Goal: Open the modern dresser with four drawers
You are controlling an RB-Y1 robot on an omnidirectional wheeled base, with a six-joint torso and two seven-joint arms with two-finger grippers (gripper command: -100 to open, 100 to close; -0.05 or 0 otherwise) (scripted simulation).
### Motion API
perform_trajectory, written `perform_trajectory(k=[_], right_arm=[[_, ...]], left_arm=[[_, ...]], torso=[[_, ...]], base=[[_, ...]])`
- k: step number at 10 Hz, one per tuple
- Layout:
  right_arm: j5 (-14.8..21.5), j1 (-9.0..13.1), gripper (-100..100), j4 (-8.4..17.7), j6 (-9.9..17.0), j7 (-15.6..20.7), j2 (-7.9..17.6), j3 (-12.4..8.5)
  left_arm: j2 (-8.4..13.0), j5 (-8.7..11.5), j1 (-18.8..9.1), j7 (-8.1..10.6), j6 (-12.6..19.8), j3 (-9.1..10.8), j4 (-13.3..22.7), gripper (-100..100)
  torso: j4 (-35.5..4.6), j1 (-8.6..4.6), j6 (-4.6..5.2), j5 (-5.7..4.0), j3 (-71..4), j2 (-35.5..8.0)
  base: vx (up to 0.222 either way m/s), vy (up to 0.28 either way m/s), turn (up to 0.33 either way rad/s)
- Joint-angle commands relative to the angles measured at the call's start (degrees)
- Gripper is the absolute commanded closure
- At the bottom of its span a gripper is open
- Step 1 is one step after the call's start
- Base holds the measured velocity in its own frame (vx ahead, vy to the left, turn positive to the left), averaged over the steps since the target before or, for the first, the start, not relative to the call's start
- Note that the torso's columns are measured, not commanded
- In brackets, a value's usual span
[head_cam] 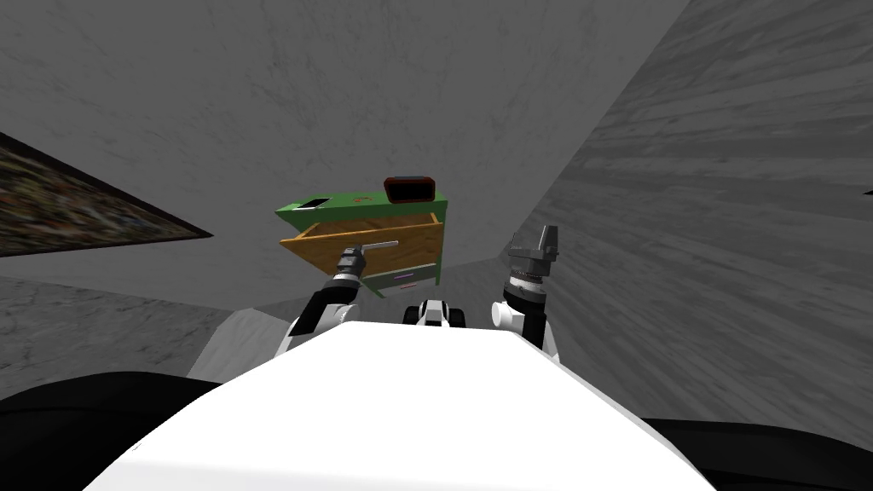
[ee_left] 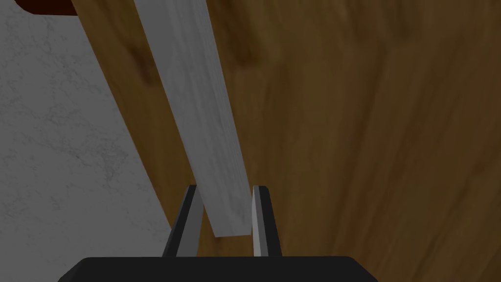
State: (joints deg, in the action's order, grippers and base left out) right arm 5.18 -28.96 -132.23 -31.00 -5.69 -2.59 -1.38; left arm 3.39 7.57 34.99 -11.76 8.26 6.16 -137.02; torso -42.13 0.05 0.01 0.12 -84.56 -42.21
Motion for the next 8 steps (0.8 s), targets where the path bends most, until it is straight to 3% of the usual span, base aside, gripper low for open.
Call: perform_trajectory(k=[1,8], right_arm=[[0.0,0.0,0,0.0,0.0,0.0,0.0,0.0],[0.0,0.0,0,0.0,0.0,0.0,0.0,0.0]], left_arm=[[0.6,1.3,0.7,0.17,2.3,1.21,-2.7,-100],[2.3,5.7,2.2,0.64,10.0,5.55,-11.5,-100]], torso=[[0.0,0.04,0.00,0.01,0.0,0.0],[-0.2,-0.08,-0.02,-0.16,0.1,-0.2]], base=[[-0.065,-0.032,-0.002],[0.039,-0.011,-0.003]])
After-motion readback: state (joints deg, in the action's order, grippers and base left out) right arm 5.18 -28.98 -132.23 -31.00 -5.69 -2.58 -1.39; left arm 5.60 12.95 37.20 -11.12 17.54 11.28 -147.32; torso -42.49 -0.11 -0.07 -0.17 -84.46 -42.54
